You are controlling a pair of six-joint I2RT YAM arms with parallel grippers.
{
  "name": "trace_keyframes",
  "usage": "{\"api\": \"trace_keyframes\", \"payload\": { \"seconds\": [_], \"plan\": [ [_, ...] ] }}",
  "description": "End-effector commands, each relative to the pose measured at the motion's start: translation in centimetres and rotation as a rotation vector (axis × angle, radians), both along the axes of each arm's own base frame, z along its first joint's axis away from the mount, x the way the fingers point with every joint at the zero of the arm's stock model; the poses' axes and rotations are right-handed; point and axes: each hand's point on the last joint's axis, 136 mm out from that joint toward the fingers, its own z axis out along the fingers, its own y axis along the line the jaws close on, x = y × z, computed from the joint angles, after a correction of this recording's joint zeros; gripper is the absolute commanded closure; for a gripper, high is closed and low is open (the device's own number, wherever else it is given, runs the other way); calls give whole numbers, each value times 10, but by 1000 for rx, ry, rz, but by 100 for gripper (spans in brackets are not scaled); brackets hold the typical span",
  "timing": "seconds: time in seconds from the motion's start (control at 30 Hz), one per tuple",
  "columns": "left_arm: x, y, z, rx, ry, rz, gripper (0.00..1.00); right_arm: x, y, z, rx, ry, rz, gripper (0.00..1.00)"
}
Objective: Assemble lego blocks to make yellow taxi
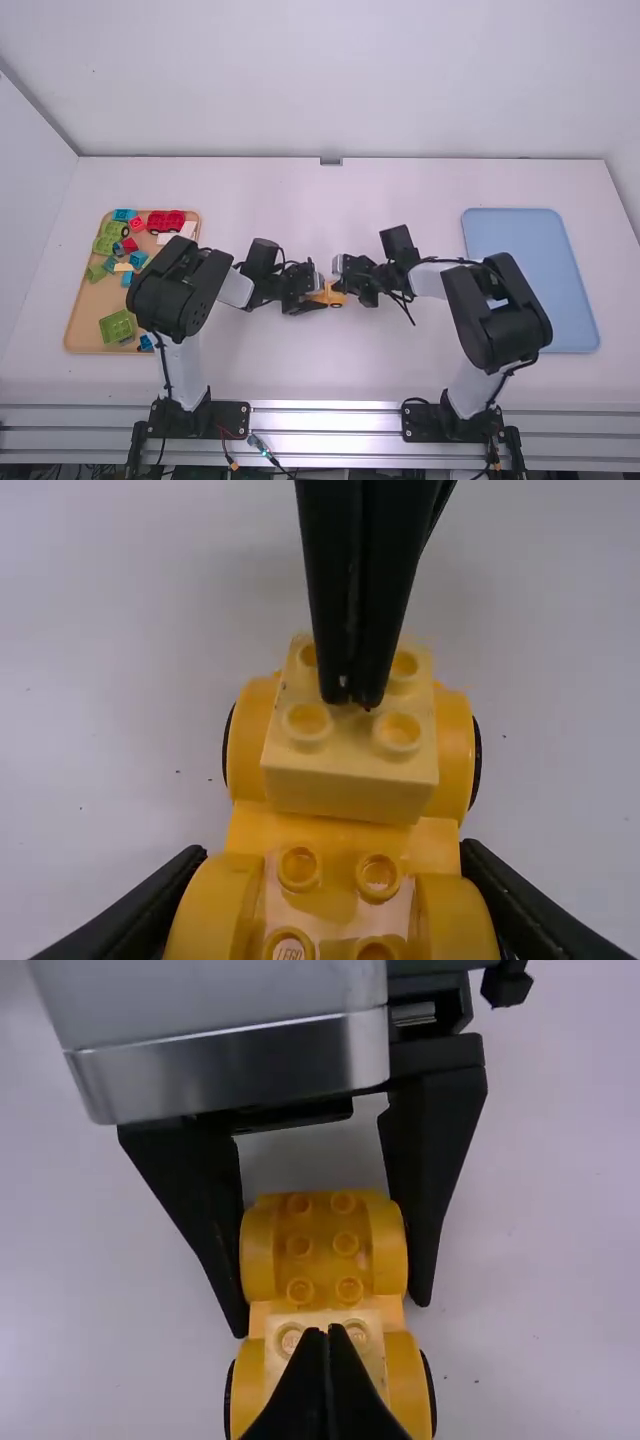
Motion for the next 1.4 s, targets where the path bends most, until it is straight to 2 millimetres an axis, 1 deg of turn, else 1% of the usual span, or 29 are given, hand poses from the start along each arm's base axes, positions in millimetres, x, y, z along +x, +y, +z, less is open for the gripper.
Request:
{"api": "trace_keyframes", "payload": {
  "seconds": [0.0, 0.13, 0.3, 0.5, 0.73, 0.97, 1.1, 1.23, 1.37],
  "plan": [
    [-3, 0, -5, -2, 15, -8, 53, -4, -6, -4, -32, -3, -17, 100],
    [-3, 0, -5, -2, 15, -8, 53, -9, -9, -9, -39, 2, -20, 100],
    [-3, 0, -4, -3, 14, -8, 53, -10, -14, -18, -68, 22, -68, 100],
    [-3, 0, -4, -3, 15, -8, 53, -9, -13, -17, -64, 19, -66, 100],
    [-3, 0, -4, -3, 15, -8, 53, -5, -8, -11, -27, -9, -54, 100],
    [-3, 0, -4, -3, 15, -8, 54, -13, 4, -10, -36, -27, -11, 100],
    [-3, 0, -4, -3, 15, -8, 54, -8, 7, -15, -49, -20, -17, 100],
    [-3, 0, -5, -2, 17, -8, 54, -6, 0, -20, -57, 0, -37, 100],
    [-3, 0, -5, -2, 16, -8, 55, -9, -3, -32, -71, 34, -42, 100]
  ]
}}
